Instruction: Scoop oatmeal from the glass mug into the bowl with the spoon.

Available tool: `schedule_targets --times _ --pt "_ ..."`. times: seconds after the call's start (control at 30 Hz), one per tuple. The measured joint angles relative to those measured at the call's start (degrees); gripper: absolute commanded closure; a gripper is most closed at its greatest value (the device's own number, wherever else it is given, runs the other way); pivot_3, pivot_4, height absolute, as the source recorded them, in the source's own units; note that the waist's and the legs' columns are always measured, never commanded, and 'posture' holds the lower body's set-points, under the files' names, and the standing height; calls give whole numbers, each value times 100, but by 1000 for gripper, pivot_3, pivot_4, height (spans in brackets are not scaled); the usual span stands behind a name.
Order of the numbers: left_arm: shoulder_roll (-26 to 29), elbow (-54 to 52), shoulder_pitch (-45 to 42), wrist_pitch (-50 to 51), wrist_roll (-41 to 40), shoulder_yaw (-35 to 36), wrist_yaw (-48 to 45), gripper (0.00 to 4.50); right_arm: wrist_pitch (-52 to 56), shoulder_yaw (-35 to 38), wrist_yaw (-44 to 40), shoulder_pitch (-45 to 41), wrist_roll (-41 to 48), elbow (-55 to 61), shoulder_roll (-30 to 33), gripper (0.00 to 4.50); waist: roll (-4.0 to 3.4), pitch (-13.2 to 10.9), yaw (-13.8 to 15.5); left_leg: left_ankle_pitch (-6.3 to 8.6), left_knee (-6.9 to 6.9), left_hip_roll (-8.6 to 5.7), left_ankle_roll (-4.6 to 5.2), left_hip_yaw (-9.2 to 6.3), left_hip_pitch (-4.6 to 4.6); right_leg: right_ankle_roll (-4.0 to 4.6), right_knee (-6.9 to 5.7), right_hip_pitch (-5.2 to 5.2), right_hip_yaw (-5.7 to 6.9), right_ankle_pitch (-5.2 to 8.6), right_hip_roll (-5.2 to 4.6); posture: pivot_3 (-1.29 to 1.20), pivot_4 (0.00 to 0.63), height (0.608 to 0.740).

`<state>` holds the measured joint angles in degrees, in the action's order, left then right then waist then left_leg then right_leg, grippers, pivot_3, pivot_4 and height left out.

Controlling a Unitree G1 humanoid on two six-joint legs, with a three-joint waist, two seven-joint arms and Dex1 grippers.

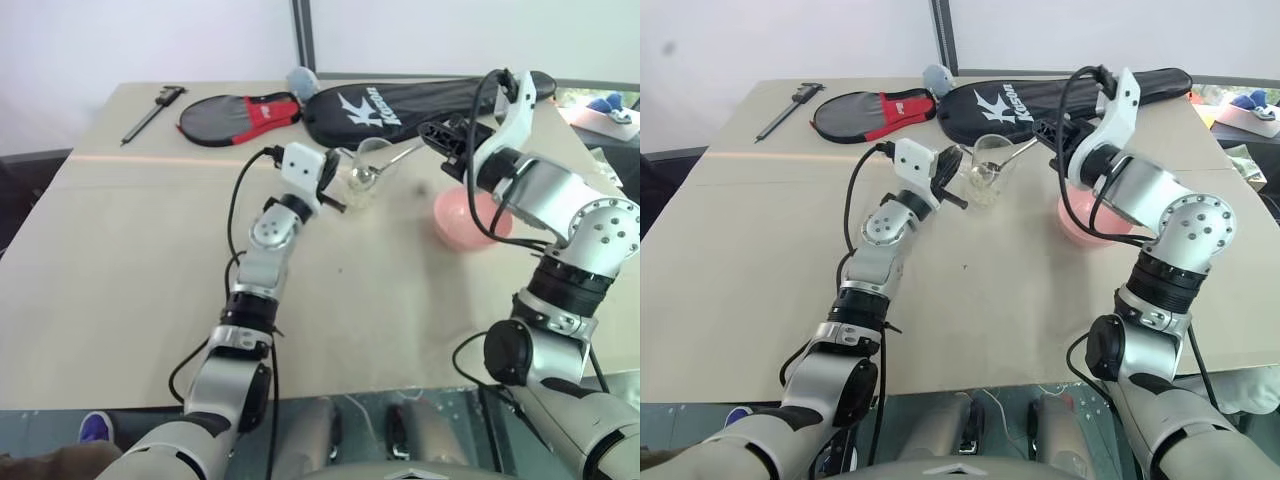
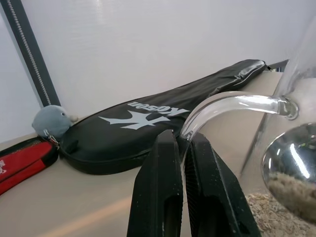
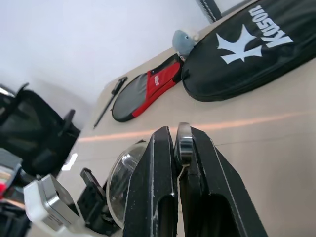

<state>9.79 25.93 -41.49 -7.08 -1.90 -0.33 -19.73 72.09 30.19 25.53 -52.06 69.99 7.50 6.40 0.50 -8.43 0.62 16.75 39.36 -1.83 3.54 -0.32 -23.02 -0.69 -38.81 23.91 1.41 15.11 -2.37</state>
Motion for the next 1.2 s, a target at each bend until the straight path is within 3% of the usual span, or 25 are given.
schedule_targets --times 0.23,0.63,0.9,1.2 --pt "-44 293 -175 -58 10 -28 -5 4457 -400 250 1084 31 1342 -111 403 4500 0 0 -4 0 0 1 1 3 -1 0 0 0 0 0 1 0 150 740" --pt "-531 1396 -849 -508 440 -446 108 4457 -1847 6 2369 1254 3623 241 1785 4500 0 0 -1 1 0 4 6 13 -5 0 7 -2 -7 0 1 0 150 740" --pt "-680 2396 -1323 -974 707 -515 278 4457 -2802 -44 2501 2038 4195 580 2428 4500 2 -1 13 4 0 9 11 21 -5 -1 24 -2 -14 0 5 0 150 740" --pt "-790 3003 -1760 -1138 949 -646 447 4457 -3331 -4 2363 2502 4230 781 2570 4500 4 -2 21 5 -1 10 13 22 -7 -2 30 -2 -14 0 5 0 150 740"
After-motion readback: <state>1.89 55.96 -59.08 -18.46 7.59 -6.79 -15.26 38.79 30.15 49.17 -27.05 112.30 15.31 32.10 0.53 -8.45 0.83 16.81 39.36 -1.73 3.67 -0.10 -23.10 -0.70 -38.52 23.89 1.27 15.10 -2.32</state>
